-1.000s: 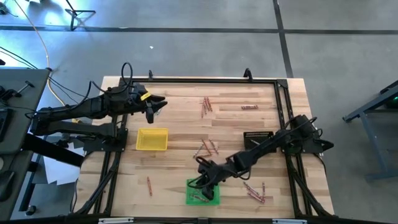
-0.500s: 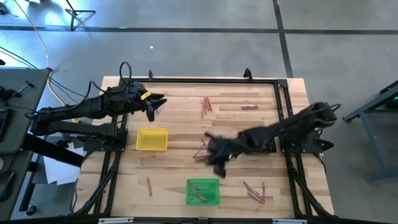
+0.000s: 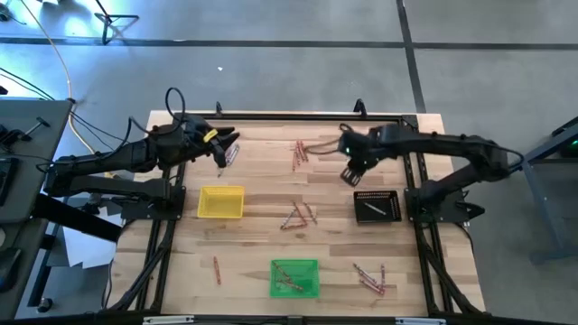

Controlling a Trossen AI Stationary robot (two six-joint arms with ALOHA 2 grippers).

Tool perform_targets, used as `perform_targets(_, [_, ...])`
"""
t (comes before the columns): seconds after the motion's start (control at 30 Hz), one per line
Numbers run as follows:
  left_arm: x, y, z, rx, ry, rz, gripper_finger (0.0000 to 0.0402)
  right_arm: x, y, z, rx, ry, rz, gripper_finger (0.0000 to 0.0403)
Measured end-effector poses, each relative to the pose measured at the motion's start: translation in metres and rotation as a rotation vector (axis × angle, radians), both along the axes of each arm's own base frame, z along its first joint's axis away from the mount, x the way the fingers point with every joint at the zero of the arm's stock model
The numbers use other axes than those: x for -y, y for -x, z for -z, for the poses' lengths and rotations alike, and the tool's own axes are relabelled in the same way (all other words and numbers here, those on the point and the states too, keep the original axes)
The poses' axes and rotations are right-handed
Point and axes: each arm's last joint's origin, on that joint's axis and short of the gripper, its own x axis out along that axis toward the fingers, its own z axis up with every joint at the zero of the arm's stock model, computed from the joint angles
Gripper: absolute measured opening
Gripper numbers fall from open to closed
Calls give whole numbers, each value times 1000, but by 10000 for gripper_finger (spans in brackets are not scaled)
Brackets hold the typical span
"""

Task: Sort crayons
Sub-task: Put the orange crayon into the yellow bin

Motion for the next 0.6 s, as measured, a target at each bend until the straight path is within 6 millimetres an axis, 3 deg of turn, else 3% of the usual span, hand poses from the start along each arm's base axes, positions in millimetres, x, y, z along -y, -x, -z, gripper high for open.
perform_targets(0.27, [-1,0,-7,87,10,-46,126,57,15,28,-140,-33,6,89])
perform_targets(0.6, [-2,0,-7,84,-2,-76,126,79,15,66,-252,-146,-139,89])
